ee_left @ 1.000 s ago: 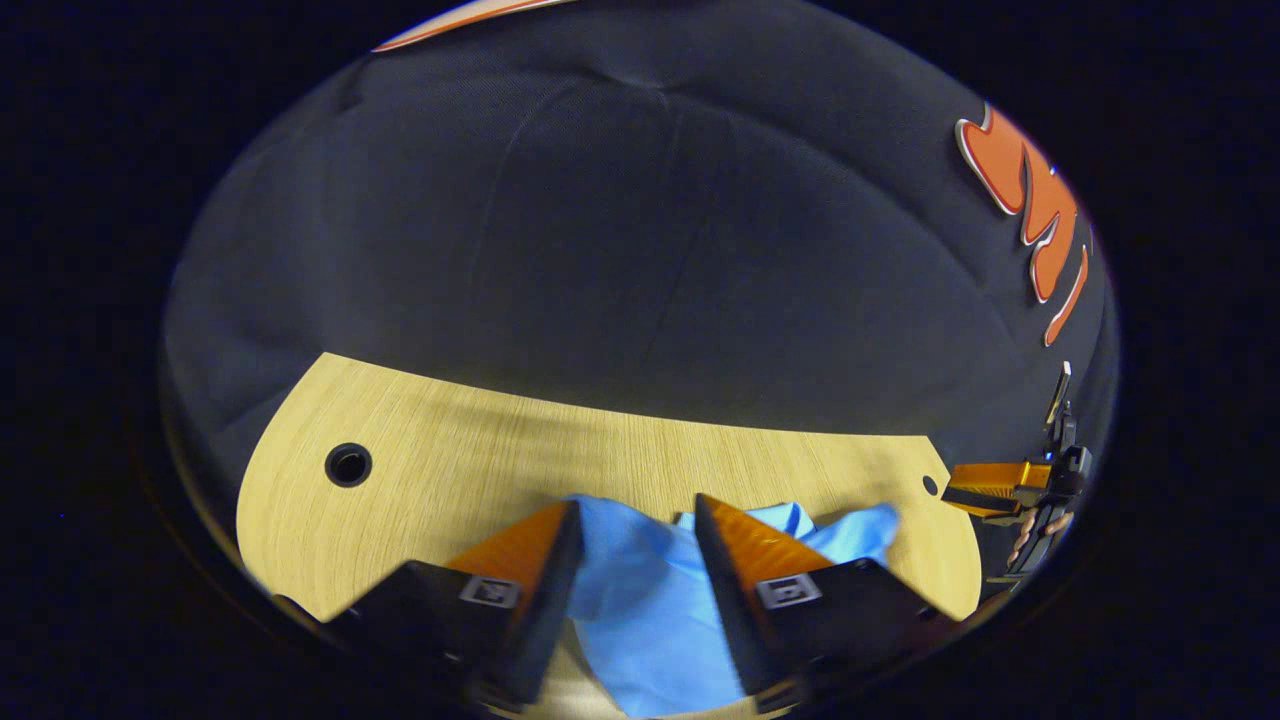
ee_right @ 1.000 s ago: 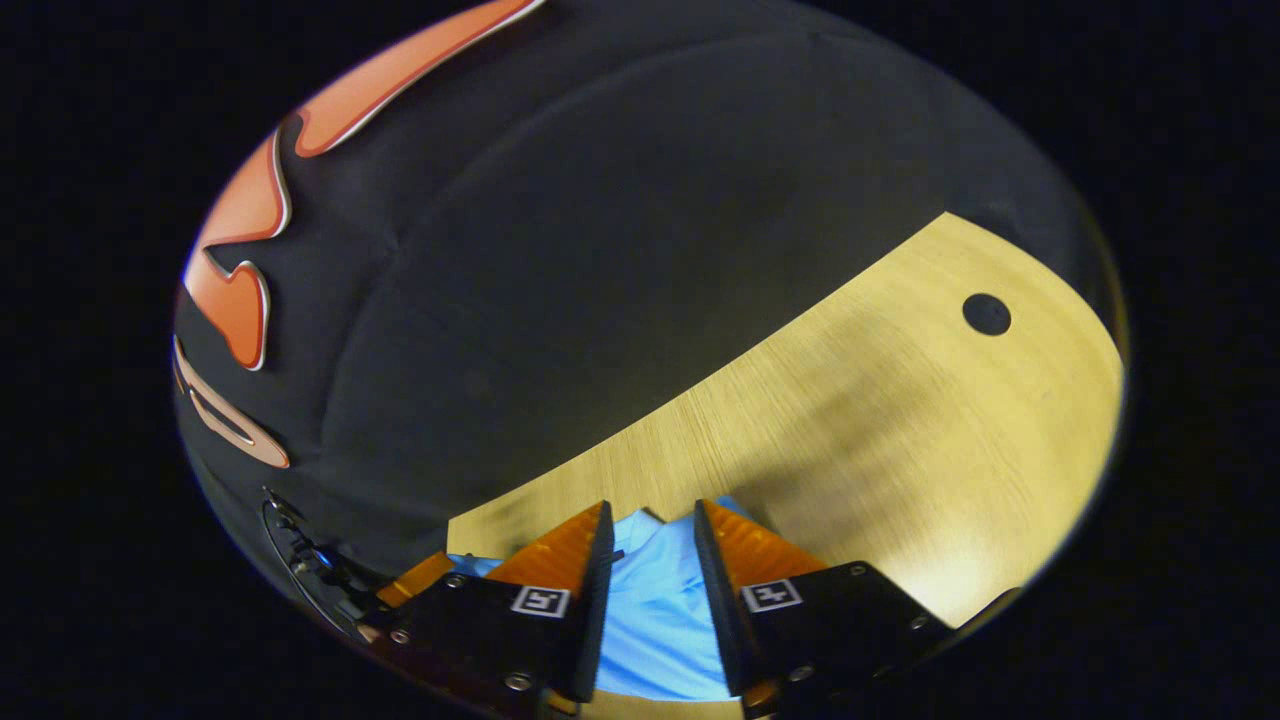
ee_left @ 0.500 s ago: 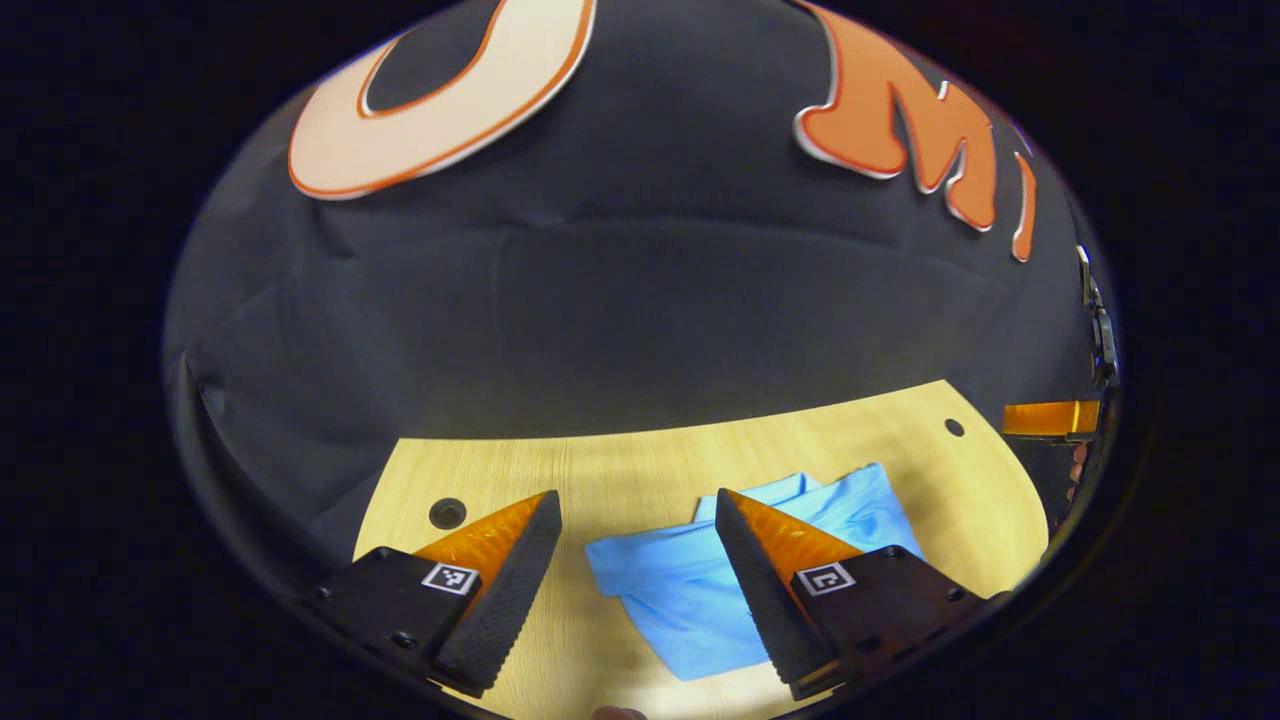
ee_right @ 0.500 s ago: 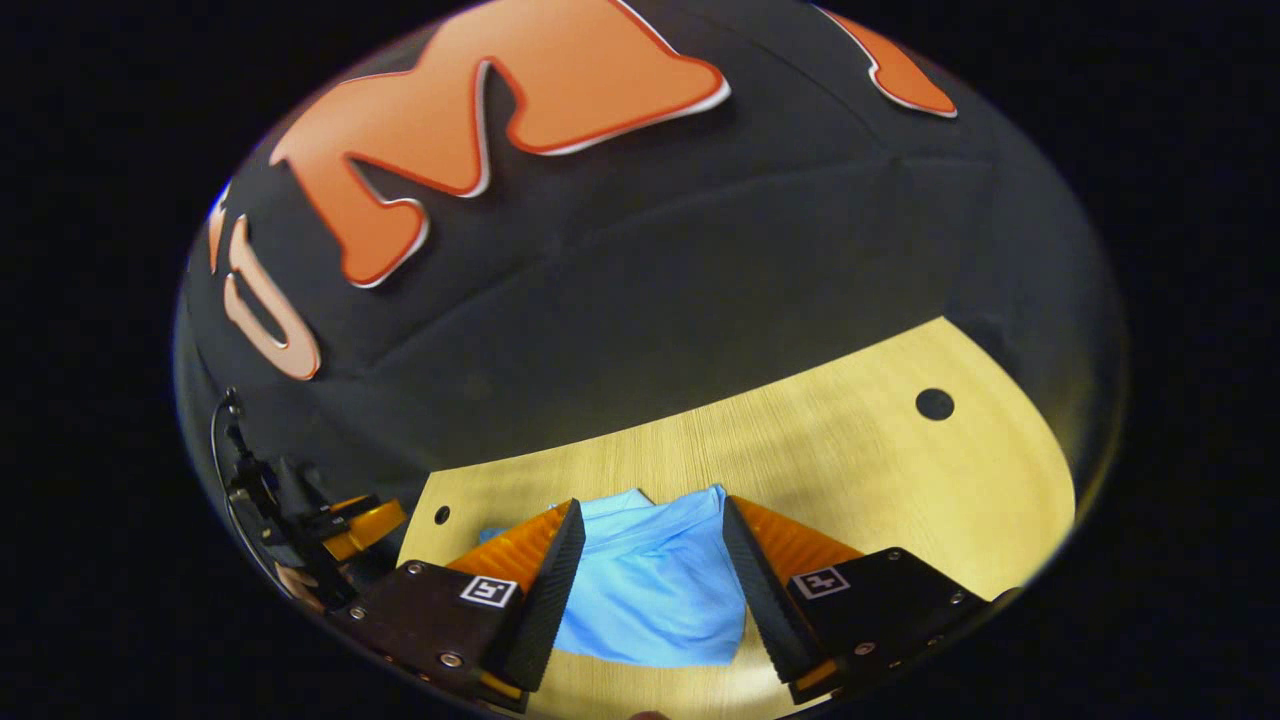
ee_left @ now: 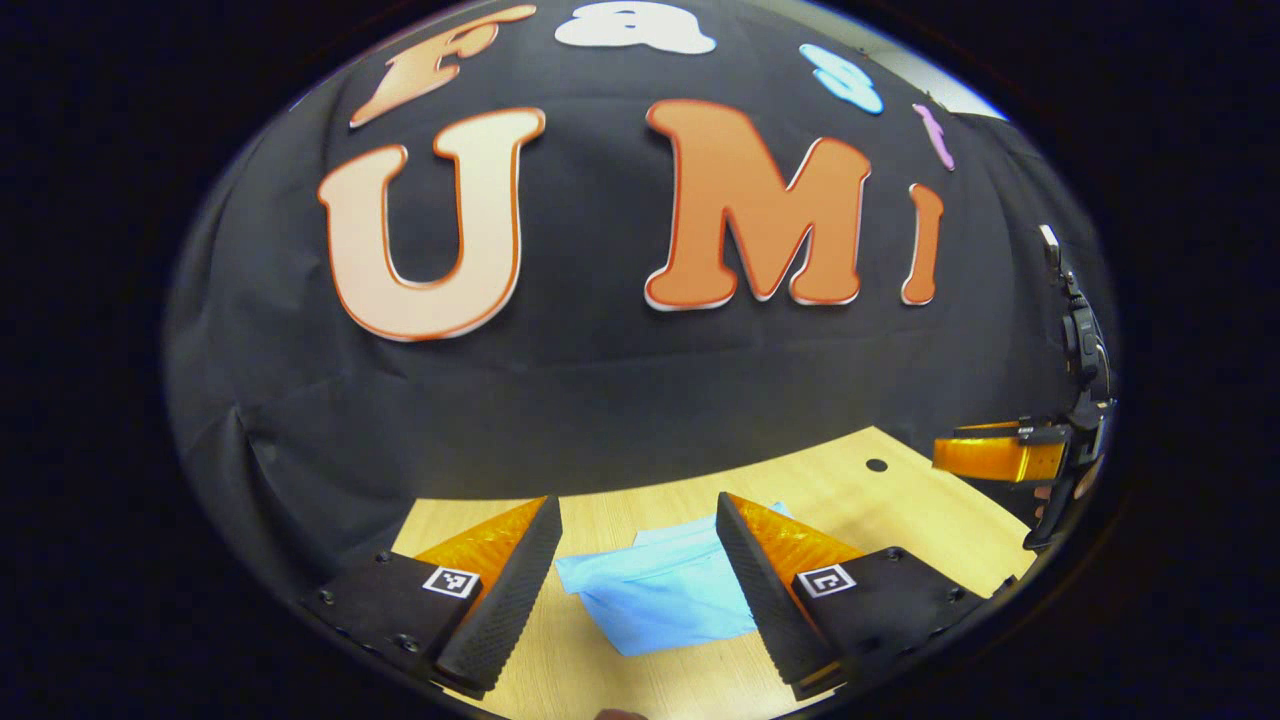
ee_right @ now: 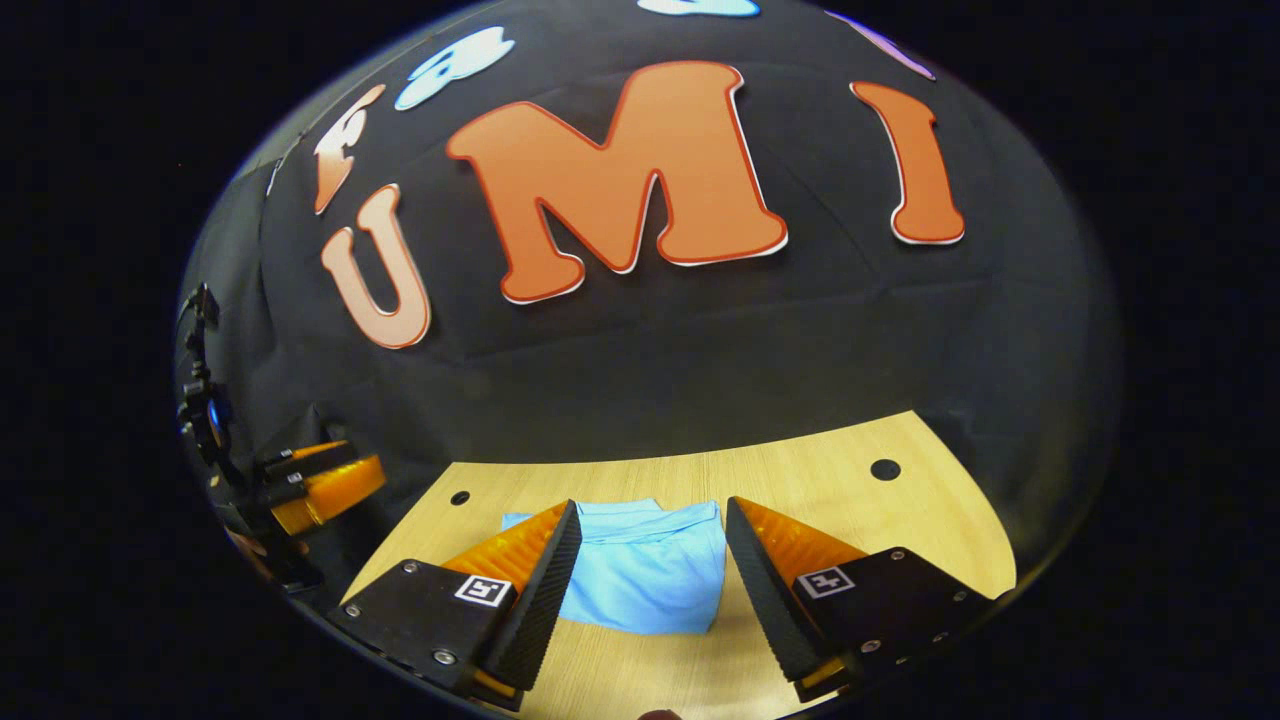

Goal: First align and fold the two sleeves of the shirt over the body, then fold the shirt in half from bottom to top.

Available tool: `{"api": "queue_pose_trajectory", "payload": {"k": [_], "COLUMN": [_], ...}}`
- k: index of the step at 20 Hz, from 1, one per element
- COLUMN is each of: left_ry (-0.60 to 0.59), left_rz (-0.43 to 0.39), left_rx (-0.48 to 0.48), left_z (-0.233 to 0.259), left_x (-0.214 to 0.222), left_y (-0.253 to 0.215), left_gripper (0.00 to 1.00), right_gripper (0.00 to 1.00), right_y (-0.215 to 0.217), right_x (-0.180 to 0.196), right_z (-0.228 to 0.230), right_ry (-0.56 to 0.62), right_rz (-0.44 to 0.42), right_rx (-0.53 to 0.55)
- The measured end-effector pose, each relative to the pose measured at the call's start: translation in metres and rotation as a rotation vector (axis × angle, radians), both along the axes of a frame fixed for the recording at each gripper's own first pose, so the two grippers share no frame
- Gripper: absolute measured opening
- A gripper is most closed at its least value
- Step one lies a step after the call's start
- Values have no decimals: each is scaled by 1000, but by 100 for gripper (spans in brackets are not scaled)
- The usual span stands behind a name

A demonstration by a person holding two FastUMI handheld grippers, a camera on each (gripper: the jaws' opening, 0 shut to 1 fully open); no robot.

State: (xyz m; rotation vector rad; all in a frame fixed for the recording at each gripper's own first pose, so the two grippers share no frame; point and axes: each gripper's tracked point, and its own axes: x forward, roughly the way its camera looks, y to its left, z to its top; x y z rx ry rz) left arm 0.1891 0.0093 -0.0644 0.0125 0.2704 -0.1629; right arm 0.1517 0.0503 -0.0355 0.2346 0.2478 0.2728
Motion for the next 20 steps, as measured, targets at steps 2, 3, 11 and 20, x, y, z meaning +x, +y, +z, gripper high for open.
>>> {"api": "queue_pose_trajectory", "payload": {"k": [2,3,11,20], "left_ry": [-50,-66,-238,-218], "left_rz": [3,5,22,98], "left_rx": [-7,-14,18,58], "left_z": [18,26,55,23], "left_x": [-29,-44,-143,-220], "left_y": [-4,-7,-21,-18], "left_gripper": [98,99,99,100], "right_gripper": [88,88,92,93], "right_y": [5,7,11,6], "right_x": [-23,-35,-126,-177], "right_z": [7,12,27,7], "right_ry": [-54,-84,-286,-311], "right_rz": [-7,-9,-12,13], "right_rx": [-49,-76,-213,-192]}}
